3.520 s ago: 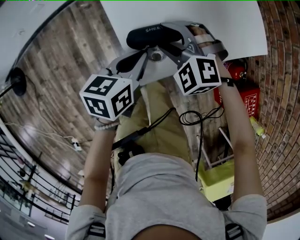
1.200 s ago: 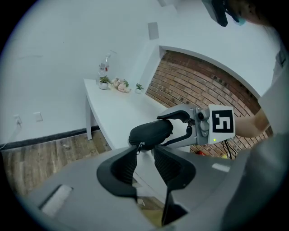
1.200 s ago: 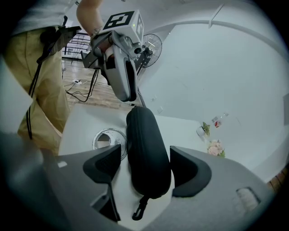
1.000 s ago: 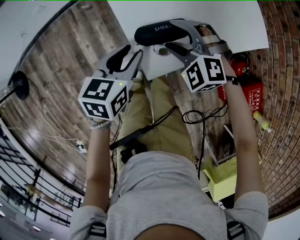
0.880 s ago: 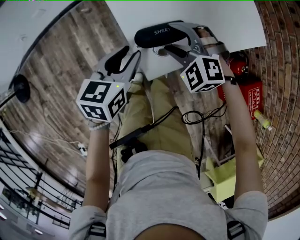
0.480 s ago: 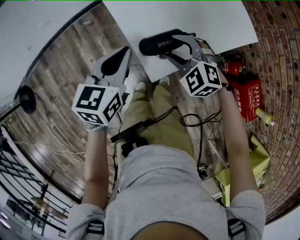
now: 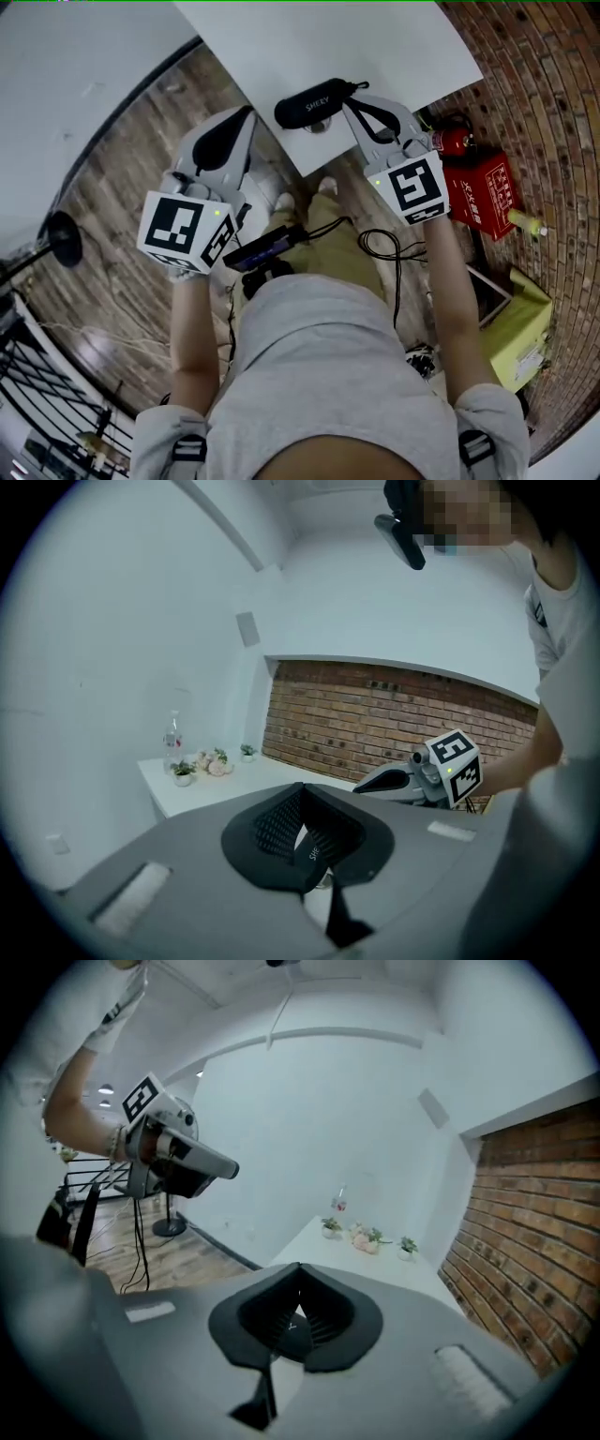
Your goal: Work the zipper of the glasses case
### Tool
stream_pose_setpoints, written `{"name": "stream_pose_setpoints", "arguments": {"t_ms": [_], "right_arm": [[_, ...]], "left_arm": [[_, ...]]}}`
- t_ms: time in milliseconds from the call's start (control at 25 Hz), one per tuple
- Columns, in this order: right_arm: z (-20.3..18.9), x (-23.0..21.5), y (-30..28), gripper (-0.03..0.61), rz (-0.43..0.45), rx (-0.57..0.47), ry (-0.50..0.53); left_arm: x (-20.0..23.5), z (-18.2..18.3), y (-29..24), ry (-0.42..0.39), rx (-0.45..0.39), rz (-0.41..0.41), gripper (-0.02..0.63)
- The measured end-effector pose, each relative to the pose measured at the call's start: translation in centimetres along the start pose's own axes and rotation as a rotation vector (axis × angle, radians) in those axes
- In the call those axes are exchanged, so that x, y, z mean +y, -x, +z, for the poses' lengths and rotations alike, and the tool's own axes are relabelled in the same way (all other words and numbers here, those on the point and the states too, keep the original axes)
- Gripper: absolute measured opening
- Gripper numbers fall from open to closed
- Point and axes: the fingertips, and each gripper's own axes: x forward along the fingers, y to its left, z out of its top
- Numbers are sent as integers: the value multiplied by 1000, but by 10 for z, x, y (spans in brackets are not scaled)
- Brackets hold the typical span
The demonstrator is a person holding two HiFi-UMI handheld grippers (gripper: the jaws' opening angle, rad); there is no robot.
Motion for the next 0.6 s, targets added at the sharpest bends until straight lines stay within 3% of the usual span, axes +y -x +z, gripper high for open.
{"name": "stream_pose_setpoints", "arguments": {"t_ms": [280, 600], "right_arm": [[34, 5, 41, 2, -109, -90, -132], [48, 13, 75, 2, -176, -124, -230]], "left_arm": [[-10, 26, 19, -103, -21, -16, 12], [-14, 26, 42, -126, -28, -1, 12]]}}
